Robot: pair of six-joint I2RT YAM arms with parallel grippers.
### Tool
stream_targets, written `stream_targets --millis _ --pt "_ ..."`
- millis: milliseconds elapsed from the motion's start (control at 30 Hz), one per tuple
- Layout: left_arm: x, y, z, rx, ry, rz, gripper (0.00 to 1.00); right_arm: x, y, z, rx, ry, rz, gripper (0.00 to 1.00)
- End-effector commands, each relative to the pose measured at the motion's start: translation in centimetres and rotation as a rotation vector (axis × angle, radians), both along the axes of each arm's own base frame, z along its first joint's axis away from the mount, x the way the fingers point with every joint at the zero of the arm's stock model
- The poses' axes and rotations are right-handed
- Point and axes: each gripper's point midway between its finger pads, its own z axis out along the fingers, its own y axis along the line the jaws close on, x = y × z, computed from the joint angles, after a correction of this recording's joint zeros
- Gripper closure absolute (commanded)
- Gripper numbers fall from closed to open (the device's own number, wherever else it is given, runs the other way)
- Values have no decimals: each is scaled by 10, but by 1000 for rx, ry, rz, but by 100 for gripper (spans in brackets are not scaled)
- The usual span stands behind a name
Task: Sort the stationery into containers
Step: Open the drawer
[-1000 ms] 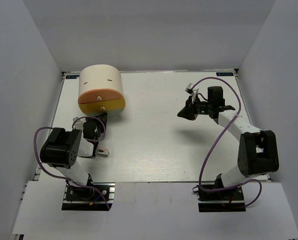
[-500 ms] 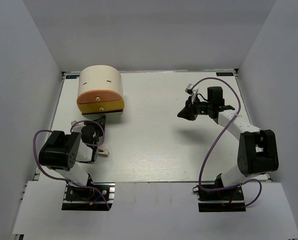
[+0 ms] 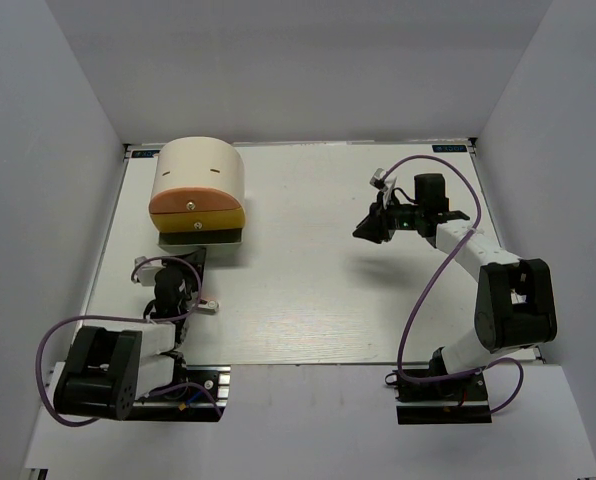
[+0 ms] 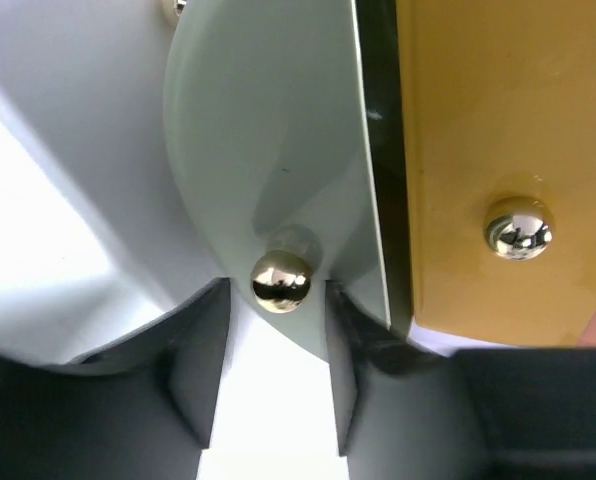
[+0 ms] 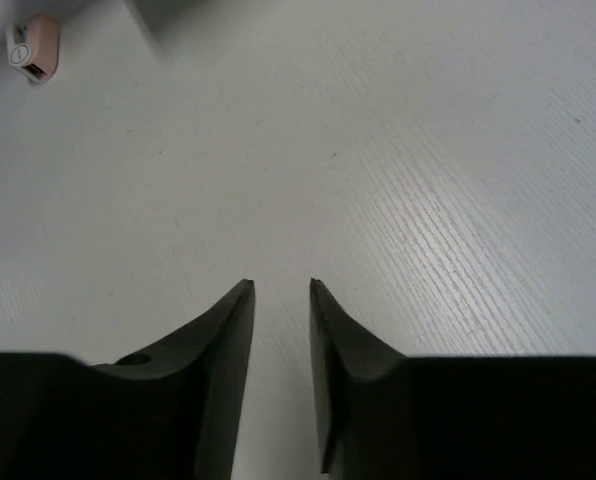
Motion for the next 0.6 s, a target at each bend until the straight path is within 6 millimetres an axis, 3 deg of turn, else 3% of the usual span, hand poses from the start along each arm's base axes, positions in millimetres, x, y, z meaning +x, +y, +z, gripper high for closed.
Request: stream_targets --millis 0,67,133,267,300,333,400,467,533,567 --pt "-3 2 -6 39 43 -7 45 1 3 11 14 -28 33 61" --pt "2 -4 -2 55 42 -51 34 0 3 13 13 -44 44 49" --pt "7 -9 0 66 51 -82 27 -4 4 15 18 -50 64 10" --pt "14 -19 4 126 92 -168 23 -10 4 14 18 -56 87 10" --pt "18 -21 15 158 71 -189 23 -11 6 14 21 -50 92 10" --pt "14 -22 11 176 107 -210 23 -13 6 12 25 -28 98 10" --pt "16 -21 29 244 79 -232 22 -15 9 14 43 6 120 10" --pt "5 -21 23 270 131 -259 22 -25 12 8 60 87 173 10" --pt "0 -18 33 285 115 -253 21 -23 14 12 69 76 196 10" --pt "-8 -15 24 289 154 -248 21 -20 15 13 74 53 201 10"
